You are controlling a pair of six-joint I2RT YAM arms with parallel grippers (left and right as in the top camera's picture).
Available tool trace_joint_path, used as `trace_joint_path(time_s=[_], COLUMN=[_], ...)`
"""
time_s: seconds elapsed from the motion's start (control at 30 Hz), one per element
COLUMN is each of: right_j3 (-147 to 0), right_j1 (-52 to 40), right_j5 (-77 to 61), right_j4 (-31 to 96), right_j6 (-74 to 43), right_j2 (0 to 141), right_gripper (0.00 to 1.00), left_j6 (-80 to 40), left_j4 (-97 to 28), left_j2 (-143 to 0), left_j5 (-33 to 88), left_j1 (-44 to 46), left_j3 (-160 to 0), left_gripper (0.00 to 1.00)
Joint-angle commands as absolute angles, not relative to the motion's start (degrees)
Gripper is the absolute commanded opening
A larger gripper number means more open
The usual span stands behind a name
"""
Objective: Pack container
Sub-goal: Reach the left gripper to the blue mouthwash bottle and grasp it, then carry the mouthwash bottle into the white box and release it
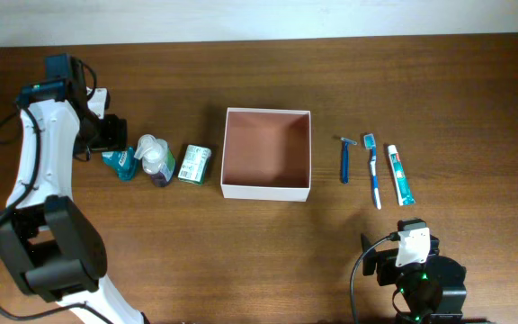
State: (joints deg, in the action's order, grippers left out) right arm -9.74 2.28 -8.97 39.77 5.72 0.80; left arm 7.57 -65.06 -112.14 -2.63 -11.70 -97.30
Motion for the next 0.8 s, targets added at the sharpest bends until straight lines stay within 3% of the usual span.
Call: trace_joint_path(time_s=[0.0,0.07,0.17,0.27,0.43,0.77], right_j3=[-9.43,-9.43,-9.43,-9.43,-9.43,-9.43], right_j1=[2.7,2.7,2.7,2.7,2.7,2.7], right_j5=[-9.26,-9.28,-9.26,-9.26,-9.28,-9.26], right_j4=[39.64,39.66,39.66,39.66,39.64,39.66], right_j6=[5.06,5.06,5.06,5.06,5.06,5.06], right_j2=[0.43,0.43,0.43,0.43,0.43,0.43], right_gripper=[0.99,0.99,0.99,0.99,0.99,0.99], left_j6=[8.73,8.71,8.67,8.16,5.3,-0.89], left_j4=[-65.36,-65.17,-65.87,-67.31,-73.03,-86.32], left_j2=[-113.54,-113.56,-113.3,-112.81,-109.62,-96.12], left_j5=[-3.29,-3.31,-3.97,-4.16,-4.19,1.78], left_j1=[-11.79,-11.79,-11.79,-11.79,-11.79,-8.99], left_j3=[-98.35,-98.37,-99.11,-100.36,-106.06,-121.64], left_gripper=[0.67,0.57,0.33,0.2,0.11,0.04])
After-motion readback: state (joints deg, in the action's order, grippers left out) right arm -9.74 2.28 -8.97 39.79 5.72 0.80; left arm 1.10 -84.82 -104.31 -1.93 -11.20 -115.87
